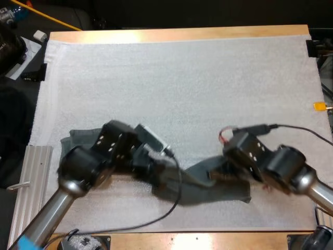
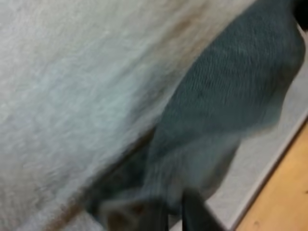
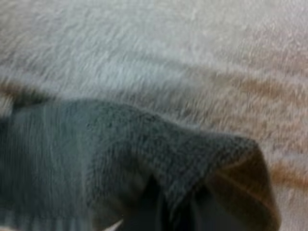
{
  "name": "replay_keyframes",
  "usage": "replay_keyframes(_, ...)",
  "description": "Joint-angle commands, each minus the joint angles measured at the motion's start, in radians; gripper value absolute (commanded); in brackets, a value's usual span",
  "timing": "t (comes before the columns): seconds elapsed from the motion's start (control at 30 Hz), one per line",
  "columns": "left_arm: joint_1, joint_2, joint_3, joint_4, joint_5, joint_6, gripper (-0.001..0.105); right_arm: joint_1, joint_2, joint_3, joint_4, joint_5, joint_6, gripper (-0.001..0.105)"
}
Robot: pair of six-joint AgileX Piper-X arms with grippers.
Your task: Pick towel from pile, fold and stack
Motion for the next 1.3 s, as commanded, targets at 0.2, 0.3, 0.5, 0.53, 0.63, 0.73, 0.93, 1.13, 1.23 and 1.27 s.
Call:
replay_keyframes(0.2, 0.045, 0.241, 0.002, -0.296, -0.079, 0.004, 0.0, -0.27, 0.196, 0.024, -0.271, -0.086, -0.066, 0.0)
replay_keyframes(0.3, 0.063, 0.259, 0.002, -0.299, -0.057, 0.005, 0.0, -0.276, 0.21, 0.014, -0.275, -0.072, -0.056, 0.001)
replay_keyframes(0.5, 0.192, 0.413, 0.001, -0.422, 0.005, -0.003, 0.0, -0.397, 0.336, 0.011, -0.384, -0.139, -0.019, 0.001)
replay_keyframes(0.53, 0.205, 0.43, 0.001, -0.438, 0.015, -0.004, 0.0, -0.414, 0.35, 0.011, -0.395, -0.152, -0.008, 0.001)
replay_keyframes(0.63, 0.239, 0.479, 0.002, -0.492, 0.03, -0.014, 0.0, -0.452, 0.395, 0.011, -0.442, -0.181, 0.031, 0.0)
replay_keyframes(0.73, 0.262, 0.516, 0.0, -0.543, 0.031, -0.024, 0.0, -0.482, 0.432, 0.011, -0.485, -0.205, 0.073, 0.0)
replay_keyframes(0.93, 0.291, 0.564, 0.001, -0.63, 0.039, -0.036, 0.0, -0.513, 0.476, 0.01, -0.566, -0.221, 0.137, 0.001)
replay_keyframes(1.13, 0.293, 0.573, 0.0, -0.666, 0.034, -0.035, 0.0, -0.517, 0.483, 0.011, -0.611, -0.212, 0.154, 0.001)
replay_keyframes(1.23, 0.294, 0.579, -0.001, -0.695, 0.031, -0.051, 0.008, -0.526, 0.488, 0.013, -0.665, -0.224, 0.177, 0.005)
replay_keyframes(1.27, 0.294, 0.58, -0.001, -0.707, 0.033, -0.061, 0.013, -0.532, 0.489, 0.013, -0.682, -0.228, 0.186, 0.01)
